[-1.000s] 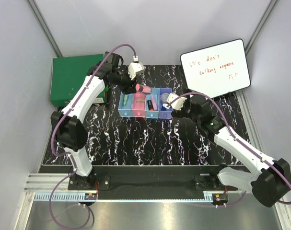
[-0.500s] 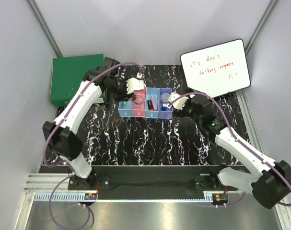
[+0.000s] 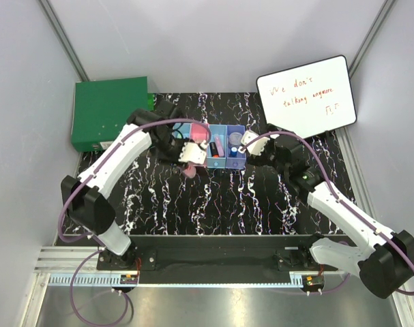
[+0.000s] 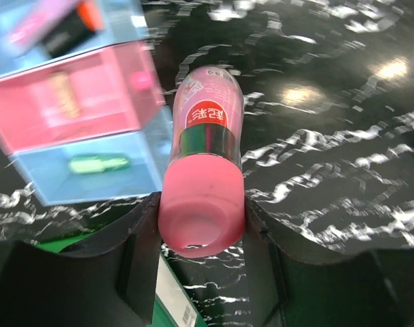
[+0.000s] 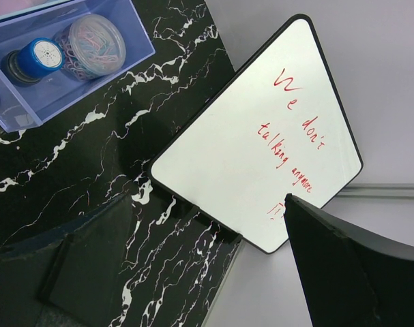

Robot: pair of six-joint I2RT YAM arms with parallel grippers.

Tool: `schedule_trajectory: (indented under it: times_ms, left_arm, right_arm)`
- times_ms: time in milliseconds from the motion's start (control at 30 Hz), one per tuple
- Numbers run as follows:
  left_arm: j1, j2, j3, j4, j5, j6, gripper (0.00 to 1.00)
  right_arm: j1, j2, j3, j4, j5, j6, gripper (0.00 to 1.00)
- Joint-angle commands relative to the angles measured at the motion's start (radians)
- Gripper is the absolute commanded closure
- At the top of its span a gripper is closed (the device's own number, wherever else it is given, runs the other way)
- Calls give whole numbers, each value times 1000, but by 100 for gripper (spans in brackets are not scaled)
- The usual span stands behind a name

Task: Sort the stationery into containers
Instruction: Place the stationery at the center of the board.

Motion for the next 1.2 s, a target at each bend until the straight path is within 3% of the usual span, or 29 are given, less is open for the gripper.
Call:
schedule_trajectory:
  times_ms: [0, 233, 533, 767, 1167]
  left_arm:
    - [-70, -58, -72, -65, -116, 113, 100]
    - [-169, -75, -243, -39, -217, 118, 100]
    - [-220, -78, -316, 76, -231, 17, 97]
    - [-252, -67, -311, 80, -228, -8, 77]
    - [-259, -98, -268, 57, -182, -20, 61]
  right_arm:
    - [-7, -26, -2, 56, -2, -6, 0]
    - [-15, -30, 2, 56, 0, -11, 0]
    - [-24, -49, -15, 57, 1, -6, 0]
    - [-27, -52, -21, 56, -6, -8, 0]
    - [-32, -62, -44, 63, -9, -16, 0]
